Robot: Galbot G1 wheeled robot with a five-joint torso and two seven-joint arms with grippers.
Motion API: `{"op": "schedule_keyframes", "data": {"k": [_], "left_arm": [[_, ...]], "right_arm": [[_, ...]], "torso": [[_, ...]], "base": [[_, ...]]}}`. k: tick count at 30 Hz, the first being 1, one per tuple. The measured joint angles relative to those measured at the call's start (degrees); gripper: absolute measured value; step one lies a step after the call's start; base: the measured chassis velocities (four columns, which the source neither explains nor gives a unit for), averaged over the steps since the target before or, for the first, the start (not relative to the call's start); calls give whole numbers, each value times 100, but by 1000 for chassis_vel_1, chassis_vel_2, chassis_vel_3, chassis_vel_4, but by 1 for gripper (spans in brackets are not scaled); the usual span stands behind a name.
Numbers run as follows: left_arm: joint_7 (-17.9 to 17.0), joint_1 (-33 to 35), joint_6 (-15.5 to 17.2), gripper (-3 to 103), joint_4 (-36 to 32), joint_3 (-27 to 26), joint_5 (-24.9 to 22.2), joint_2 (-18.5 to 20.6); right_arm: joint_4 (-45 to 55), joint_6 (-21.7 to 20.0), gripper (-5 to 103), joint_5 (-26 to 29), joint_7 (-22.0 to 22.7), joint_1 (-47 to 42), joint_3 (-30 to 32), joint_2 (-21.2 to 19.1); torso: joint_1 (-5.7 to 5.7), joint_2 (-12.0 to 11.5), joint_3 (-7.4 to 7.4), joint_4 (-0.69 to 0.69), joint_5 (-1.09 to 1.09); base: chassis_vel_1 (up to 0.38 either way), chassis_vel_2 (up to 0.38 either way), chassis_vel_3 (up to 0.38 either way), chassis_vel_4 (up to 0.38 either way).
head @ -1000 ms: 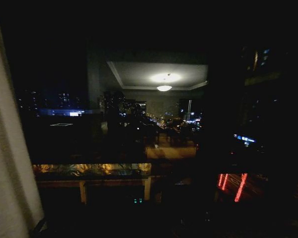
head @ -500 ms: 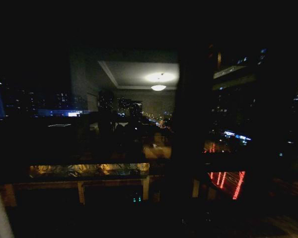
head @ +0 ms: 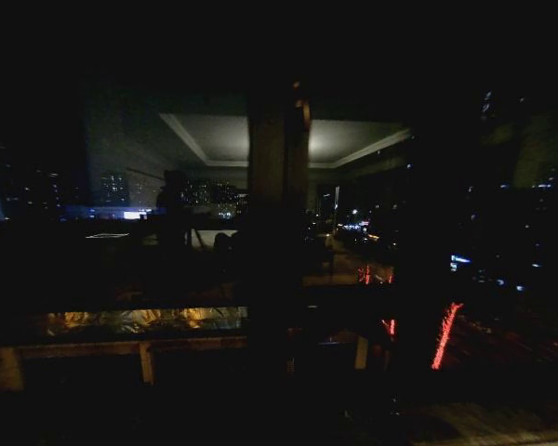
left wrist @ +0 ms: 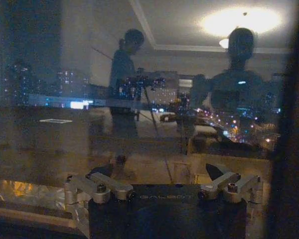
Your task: Open the curtains by pulling them apart, changing their state from closed to fully open.
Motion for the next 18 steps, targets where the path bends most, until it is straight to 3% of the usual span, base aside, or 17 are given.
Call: {"op": "schedule_keyframes", "data": {"k": [18], "left_arm": [[11,-8,-16,100,30,-7,107,-34]], "right_arm": [[-10,161,100,239,110,-134,199,0]], "torso": [[2,0,0,0,-1]], "base": [[-322,-370,330,378]]}}
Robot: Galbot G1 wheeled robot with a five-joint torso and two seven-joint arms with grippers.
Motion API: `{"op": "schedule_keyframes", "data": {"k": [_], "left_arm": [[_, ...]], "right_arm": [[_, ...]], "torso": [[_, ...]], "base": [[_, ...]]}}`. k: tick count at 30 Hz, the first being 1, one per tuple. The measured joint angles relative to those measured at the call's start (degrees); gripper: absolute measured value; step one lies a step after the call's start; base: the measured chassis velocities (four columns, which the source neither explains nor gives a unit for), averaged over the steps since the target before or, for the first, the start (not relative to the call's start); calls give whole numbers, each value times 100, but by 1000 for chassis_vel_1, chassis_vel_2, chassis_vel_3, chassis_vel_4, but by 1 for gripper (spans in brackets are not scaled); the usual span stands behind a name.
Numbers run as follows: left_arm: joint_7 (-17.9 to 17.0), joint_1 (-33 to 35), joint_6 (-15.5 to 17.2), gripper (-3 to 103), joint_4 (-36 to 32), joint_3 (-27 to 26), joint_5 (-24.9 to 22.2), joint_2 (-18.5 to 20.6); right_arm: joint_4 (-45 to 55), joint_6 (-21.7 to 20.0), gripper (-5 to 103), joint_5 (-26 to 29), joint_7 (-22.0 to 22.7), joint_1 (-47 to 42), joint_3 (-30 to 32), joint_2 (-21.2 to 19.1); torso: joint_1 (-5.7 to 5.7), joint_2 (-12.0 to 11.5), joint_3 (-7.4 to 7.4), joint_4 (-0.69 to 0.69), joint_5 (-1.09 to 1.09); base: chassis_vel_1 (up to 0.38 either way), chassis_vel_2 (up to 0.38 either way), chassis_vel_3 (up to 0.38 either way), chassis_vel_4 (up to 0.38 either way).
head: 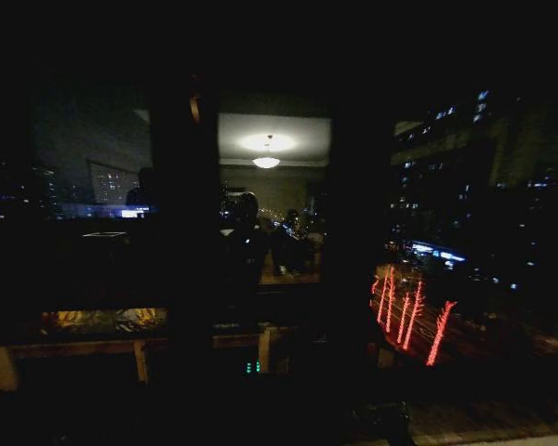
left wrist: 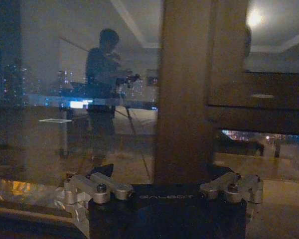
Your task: Open the curtains by pulling them apart, changing their state from closed to fully open.
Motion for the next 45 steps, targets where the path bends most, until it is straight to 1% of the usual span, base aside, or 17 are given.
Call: {"op": "schedule_keyframes", "data": {"k": [5,9,15,19,23,25,27,35,41,45], "left_arm": [[8,21,-22,100,12,2,66,-46],[7,31,-24,100,16,10,112,-77],[3,19,-25,100,13,48,185,-94],[3,2,-20,100,4,69,201,-98],[4,15,-17,100,2,61,202,-82],[7,22,-25,100,5,42,200,-50],[9,20,-37,100,15,37,199,-38],[152,-35,-105,100,119,41,187,8],[161,-105,-115,100,196,57,176,54],[164,-140,-115,100,254,62,168,89]], "right_arm": [[-41,55,100,62,4,-65,32,-1],[-87,127,100,94,4,-84,46,1],[-142,188,100,178,4,-104,92,2],[-165,188,100,198,12,-71,100,1],[-174,178,100,200,35,-40,103,1],[-179,164,100,199,83,-17,103,1],[-179,161,100,197,100,-13,102,1],[-147,163,100,169,115,-67,156,0],[-143,166,100,160,115,-87,211,0],[-156,166,100,151,115,-65,218,1]], "torso": [[1,-1,1,-1,5],[-4,1,-1,1,-1],[-3,1,-1,1,-2],[-3,1,-1,1,2],[-2,1,-1,0,-1],[-3,1,-1,0,2],[-3,1,-1,0,1],[0,0,0,0,2],[0,0,0,-1,2],[0,0,0,0,-2]], "base": [[-121,-381,67,398],[57,-328,-35,316],[176,-311,-155,294],[196,-333,-185,330],[160,-371,-174,372],[140,-332,-123,337],[122,-341,-103,335],[109,-336,-116,352],[220,-387,-237,363],[300,-367,-320,351]]}}
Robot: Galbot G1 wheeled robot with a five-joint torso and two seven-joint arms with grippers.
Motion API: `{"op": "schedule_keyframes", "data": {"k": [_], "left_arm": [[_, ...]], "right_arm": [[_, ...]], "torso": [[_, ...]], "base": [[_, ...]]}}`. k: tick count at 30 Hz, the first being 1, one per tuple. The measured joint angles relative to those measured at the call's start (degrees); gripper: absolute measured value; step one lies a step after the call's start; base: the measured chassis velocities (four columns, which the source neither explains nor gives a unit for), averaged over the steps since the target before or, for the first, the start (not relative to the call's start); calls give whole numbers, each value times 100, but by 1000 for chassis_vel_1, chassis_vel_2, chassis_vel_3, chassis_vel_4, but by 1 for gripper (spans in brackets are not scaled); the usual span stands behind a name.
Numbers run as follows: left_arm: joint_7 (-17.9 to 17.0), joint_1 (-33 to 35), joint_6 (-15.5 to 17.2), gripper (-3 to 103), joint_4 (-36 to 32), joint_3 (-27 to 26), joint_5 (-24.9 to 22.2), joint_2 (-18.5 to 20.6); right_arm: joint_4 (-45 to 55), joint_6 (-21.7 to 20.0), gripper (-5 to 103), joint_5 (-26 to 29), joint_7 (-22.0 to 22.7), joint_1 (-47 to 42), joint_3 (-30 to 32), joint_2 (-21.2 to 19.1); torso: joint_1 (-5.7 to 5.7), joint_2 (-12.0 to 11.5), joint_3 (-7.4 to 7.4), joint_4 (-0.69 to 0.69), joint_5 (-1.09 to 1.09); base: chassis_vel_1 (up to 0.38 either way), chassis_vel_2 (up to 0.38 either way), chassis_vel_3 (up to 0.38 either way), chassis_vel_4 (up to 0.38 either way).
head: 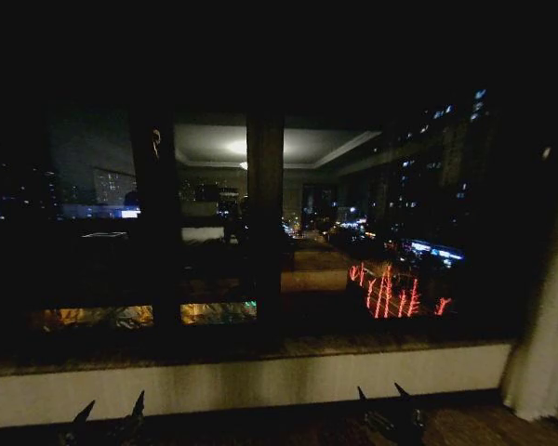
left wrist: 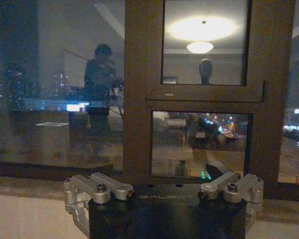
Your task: Open the curtains by pulling them apart, changing their state from closed to fully open.
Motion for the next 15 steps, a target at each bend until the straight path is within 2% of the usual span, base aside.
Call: {"op": "schedule_keyframes", "data": {"k": [5,8,11,15], "left_arm": [[14,-14,-57,100,75,12,-2,20],[17,-19,-80,100,94,7,-5,35],[21,-20,-108,100,110,-14,-11,68],[28,-22,-145,100,134,-22,-14,88]], "right_arm": [[-21,-27,100,-159,8,64,-51,0],[-21,-68,100,-198,9,90,-83,0],[-21,-97,100,-270,8,126,-117,0],[-21,-97,100,-394,8,152,-152,0]], "torso": [[-2,0,-1,1,1],[-3,1,-2,0,1],[-6,4,-4,1,2],[-6,4,-3,0,2]], "base": [[357,-385,-355,393],[266,-380,-229,367],[127,-274,-131,287],[-61,-210,65,211]]}}
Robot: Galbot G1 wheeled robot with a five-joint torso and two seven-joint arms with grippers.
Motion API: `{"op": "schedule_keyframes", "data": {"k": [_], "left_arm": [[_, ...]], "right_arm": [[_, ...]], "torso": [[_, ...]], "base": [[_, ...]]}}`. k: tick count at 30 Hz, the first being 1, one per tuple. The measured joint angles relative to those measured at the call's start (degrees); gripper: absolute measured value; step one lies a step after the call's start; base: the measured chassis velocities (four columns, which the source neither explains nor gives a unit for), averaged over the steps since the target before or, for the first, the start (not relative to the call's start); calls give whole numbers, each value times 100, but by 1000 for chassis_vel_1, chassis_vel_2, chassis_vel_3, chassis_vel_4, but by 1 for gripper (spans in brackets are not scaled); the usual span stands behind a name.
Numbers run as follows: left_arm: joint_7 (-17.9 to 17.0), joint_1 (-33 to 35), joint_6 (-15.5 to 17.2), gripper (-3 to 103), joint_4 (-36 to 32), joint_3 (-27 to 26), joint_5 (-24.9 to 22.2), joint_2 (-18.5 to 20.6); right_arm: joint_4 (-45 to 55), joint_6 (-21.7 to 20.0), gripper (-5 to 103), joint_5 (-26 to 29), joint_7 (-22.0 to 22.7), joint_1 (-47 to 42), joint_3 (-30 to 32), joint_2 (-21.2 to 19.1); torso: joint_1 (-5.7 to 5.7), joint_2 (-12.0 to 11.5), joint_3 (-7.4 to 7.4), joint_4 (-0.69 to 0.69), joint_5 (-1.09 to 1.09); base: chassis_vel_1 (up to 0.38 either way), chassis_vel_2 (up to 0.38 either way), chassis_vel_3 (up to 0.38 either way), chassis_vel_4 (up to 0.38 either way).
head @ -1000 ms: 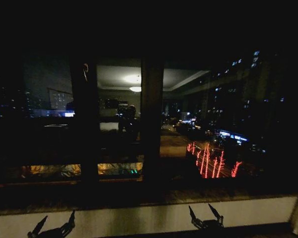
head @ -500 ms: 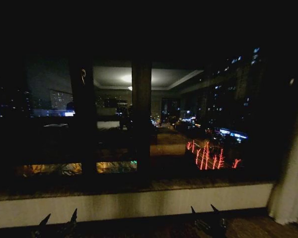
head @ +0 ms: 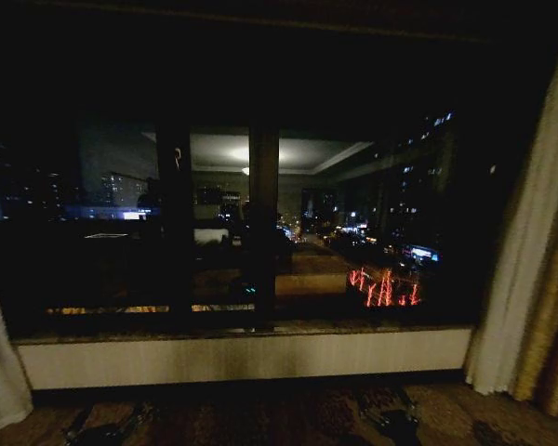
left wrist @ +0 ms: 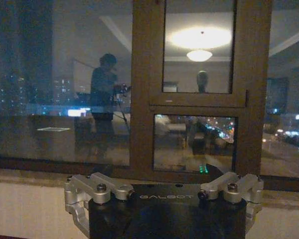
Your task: Open the curtains by pulling them apart, changing their state from closed to fully open.
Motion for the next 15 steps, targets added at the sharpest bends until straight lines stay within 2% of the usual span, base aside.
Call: {"op": "schedule_keyframes", "data": {"k": [6,9,15], "left_arm": [[40,9,-87,100,28,-8,-2,21],[85,26,-162,100,43,-35,-9,34],[137,38,-174,100,49,-42,-45,30]], "right_arm": [[-3,133,100,-64,12,-11,-55,-1],[-43,450,100,-158,22,-49,-67,-1],[-19,496,100,-187,29,-99,-69,0]], "torso": [[9,-7,5,-1,3],[12,-7,5,-1,1],[7,-6,3,0,-2]], "base": [[-144,-34,122,10],[-128,48,112,-62],[-24,37,18,-20]]}}
